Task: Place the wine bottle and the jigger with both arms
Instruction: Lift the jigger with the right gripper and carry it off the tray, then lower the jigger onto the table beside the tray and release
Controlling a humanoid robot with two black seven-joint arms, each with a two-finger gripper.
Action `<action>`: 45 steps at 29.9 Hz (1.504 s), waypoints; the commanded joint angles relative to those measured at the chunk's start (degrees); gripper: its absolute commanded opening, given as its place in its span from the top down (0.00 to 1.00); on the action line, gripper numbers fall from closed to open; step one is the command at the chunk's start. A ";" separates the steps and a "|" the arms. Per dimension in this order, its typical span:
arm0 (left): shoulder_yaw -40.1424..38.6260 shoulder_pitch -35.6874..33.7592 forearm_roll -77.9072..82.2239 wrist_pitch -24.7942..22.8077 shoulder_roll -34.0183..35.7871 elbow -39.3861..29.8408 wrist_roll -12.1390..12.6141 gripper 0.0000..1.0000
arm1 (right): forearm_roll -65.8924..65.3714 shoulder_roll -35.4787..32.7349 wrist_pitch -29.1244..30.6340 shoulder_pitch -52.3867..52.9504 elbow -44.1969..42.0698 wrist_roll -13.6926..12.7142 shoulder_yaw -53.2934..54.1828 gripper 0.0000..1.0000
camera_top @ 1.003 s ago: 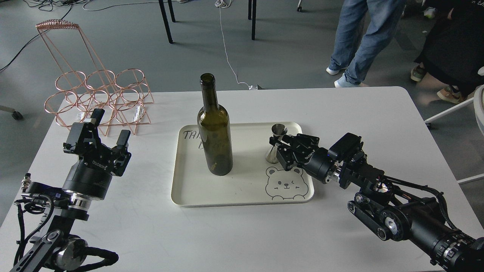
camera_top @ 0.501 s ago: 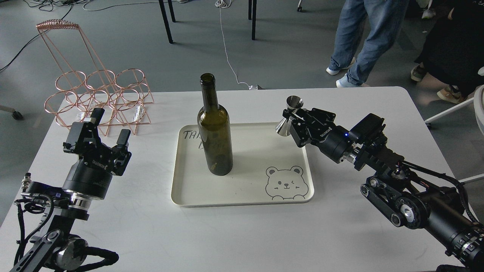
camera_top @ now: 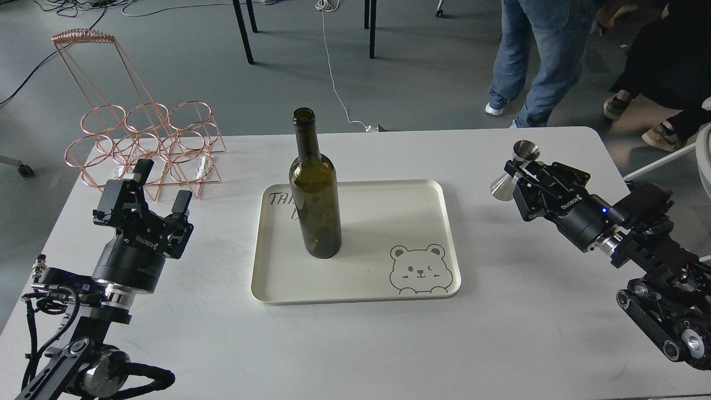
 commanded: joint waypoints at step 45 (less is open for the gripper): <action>0.10 0.05 0.00 -0.01 -0.22 -1.16 -0.01 0.02 | 1.33 3.60 -3.78 -1.68 -12.68 0.00 -1.31 0.64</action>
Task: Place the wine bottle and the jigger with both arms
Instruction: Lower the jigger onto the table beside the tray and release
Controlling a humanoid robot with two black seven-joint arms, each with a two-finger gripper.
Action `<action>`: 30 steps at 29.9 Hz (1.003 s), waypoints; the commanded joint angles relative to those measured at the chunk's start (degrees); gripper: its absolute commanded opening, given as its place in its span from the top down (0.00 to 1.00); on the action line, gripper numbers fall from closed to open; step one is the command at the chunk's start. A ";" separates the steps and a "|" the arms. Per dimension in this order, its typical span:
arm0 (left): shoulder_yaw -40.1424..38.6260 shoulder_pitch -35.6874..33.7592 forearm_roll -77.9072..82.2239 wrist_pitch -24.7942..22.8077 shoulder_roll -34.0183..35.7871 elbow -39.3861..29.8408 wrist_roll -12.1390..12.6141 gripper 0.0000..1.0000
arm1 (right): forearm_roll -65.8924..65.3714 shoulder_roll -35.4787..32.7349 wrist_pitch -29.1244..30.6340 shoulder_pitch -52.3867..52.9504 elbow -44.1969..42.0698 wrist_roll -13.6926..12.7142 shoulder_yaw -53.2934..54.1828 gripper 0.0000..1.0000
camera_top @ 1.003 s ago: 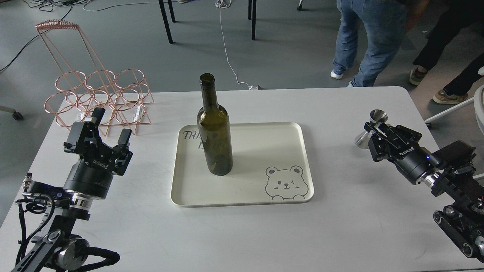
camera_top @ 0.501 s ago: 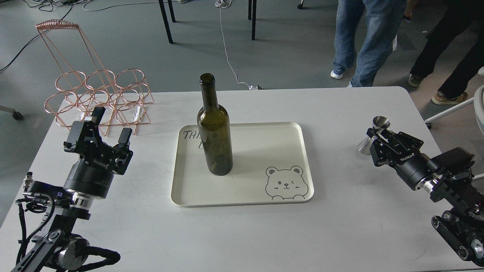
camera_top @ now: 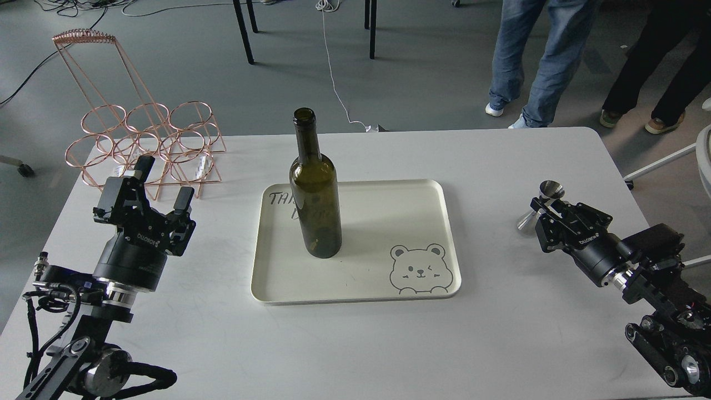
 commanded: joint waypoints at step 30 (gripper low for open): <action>0.00 0.53 -0.04 0.00 -0.20 -1.05 -0.01 0.02 | 15.97 -15.35 0.49 -12.92 19.83 0.01 -3.06 0.01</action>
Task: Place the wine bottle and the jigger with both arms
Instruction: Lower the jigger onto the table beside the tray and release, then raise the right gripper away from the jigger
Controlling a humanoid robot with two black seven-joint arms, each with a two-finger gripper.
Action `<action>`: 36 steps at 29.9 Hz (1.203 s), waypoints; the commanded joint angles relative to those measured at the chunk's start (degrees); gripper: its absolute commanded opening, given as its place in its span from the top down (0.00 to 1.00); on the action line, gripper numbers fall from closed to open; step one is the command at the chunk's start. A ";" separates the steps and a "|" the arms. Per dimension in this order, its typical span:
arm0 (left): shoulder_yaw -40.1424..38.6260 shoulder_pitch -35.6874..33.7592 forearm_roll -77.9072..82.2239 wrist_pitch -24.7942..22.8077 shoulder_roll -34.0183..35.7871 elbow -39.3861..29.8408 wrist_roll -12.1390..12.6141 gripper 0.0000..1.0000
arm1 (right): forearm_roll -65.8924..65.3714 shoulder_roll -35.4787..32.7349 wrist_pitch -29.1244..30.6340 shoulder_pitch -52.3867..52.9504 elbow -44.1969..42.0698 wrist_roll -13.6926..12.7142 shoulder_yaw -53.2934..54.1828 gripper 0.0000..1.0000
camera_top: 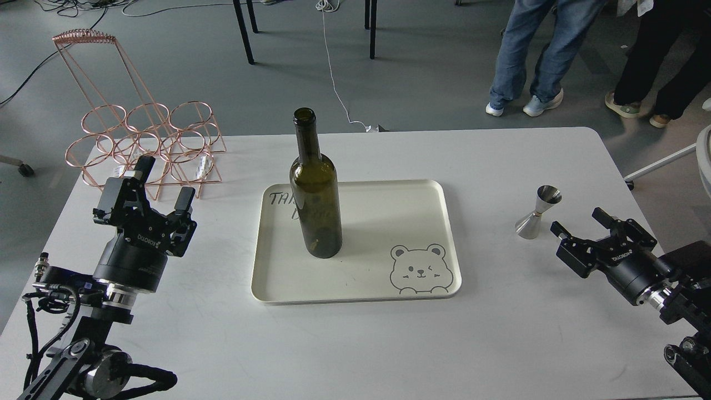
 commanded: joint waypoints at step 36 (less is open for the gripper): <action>0.18 -0.15 -0.16 -0.45 7.91 -0.27 0.01 0.02 | 78.07 9.32 44.34 19.01 10.51 -3.38 -6.43 0.01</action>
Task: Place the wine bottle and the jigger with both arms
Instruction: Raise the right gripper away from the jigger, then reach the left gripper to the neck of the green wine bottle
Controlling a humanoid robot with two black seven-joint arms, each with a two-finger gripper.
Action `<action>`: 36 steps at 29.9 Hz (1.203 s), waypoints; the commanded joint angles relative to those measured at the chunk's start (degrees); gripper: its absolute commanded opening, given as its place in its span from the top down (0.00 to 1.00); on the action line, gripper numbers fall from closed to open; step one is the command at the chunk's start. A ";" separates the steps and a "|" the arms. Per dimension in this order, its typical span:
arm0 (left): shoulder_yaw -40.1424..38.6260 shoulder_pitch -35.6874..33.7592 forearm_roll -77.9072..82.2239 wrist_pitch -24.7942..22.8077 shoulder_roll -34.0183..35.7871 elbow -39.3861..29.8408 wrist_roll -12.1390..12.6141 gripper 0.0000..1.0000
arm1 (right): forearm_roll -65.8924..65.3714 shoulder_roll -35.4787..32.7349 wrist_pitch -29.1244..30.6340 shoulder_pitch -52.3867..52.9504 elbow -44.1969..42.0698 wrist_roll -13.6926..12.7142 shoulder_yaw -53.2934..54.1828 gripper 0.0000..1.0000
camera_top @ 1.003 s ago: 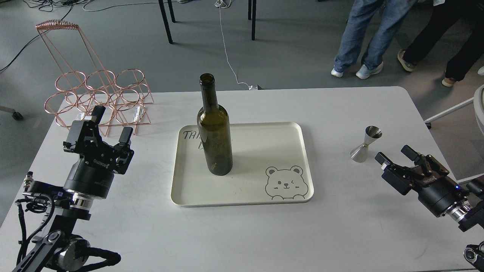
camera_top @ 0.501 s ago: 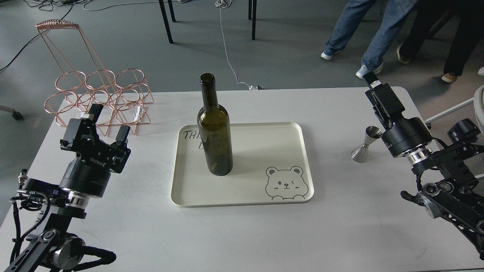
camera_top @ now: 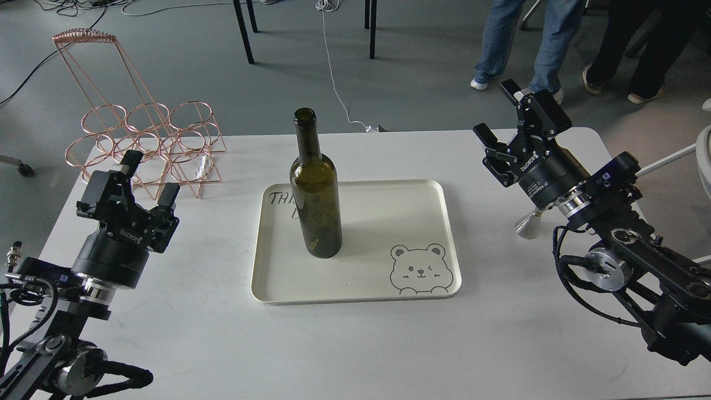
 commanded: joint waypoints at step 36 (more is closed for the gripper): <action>9.97 -25.56 68.91 0.28 18.89 -11.33 0.01 0.02 | 0.26 3.82 15.41 -4.07 -11.54 -0.78 6.86 0.01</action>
